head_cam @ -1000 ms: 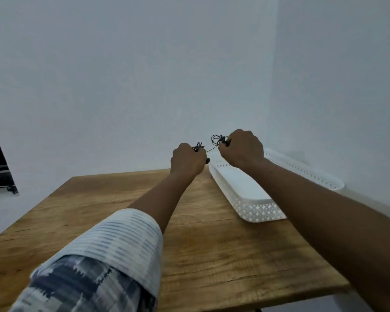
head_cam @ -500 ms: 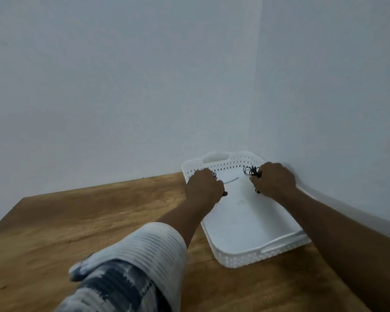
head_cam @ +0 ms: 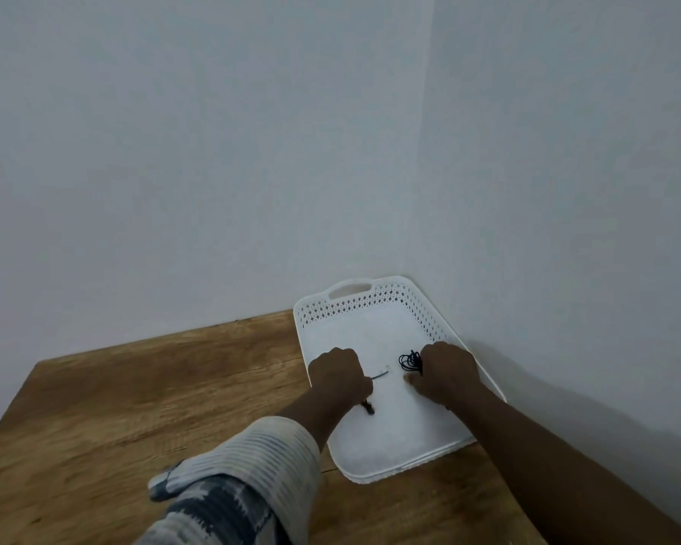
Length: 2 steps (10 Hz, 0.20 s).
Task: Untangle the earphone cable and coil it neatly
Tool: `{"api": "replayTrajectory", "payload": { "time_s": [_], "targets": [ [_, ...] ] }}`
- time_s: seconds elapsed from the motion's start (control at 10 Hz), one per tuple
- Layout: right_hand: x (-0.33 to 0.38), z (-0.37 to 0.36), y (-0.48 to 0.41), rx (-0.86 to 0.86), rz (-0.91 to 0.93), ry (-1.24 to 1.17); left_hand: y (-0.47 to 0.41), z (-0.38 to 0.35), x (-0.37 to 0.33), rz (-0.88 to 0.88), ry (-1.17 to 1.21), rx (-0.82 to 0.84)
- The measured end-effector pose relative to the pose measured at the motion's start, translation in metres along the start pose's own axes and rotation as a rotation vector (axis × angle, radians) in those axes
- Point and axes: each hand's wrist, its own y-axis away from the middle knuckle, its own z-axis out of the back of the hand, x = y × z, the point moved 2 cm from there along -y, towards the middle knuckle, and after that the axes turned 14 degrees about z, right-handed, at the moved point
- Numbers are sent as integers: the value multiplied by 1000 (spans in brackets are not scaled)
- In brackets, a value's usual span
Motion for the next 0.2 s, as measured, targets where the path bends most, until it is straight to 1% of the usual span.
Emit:
{"api": "replayTrajectory", "payload": {
  "time_s": [0.1, 0.2],
  "targets": [
    [4, 3, 7, 12, -5, -5, 9, -1, -2, -5, -7, 29],
    [3, 21, 8, 11, -59, -23, 11, 15, -4, 0, 30, -43]
  ]
}}
